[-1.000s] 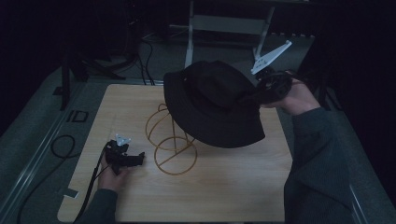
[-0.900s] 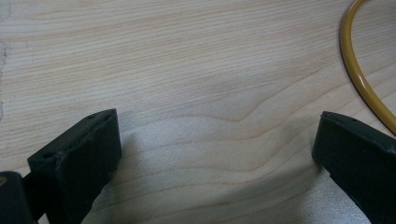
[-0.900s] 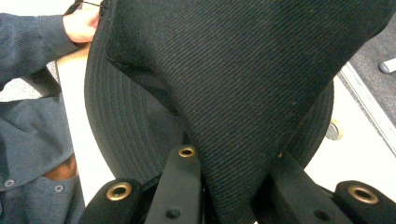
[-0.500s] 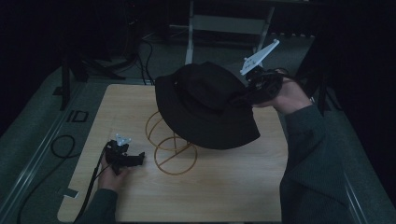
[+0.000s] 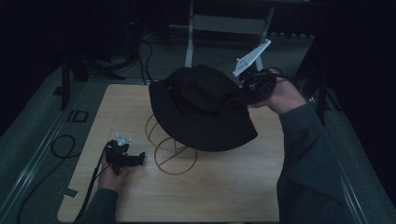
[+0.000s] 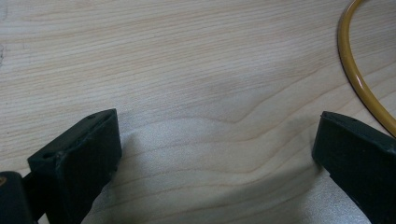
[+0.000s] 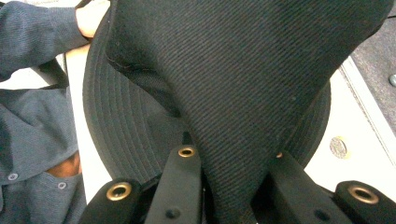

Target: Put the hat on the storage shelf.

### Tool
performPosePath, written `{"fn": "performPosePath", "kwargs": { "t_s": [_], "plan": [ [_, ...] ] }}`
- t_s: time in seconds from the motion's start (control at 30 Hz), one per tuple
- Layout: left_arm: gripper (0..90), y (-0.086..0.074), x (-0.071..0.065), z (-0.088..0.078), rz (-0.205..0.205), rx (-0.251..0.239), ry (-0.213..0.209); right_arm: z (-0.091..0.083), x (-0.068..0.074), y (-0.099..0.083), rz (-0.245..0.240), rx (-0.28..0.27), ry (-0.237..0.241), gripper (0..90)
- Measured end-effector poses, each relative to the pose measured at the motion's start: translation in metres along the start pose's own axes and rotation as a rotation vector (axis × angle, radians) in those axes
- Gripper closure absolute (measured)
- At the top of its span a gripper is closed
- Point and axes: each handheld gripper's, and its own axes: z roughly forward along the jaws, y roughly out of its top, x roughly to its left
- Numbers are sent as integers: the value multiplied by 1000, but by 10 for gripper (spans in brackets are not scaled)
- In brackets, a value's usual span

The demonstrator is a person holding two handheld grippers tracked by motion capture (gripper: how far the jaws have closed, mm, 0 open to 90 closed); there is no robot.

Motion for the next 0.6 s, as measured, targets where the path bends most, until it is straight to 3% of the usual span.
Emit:
{"fn": "performPosePath", "kwargs": {
  "t_s": [0.6],
  "plan": [
    [15, 1, -1, 1, 6, 0, -4, 12, 4, 16, -24, 28, 12, 851]
  ]
}}
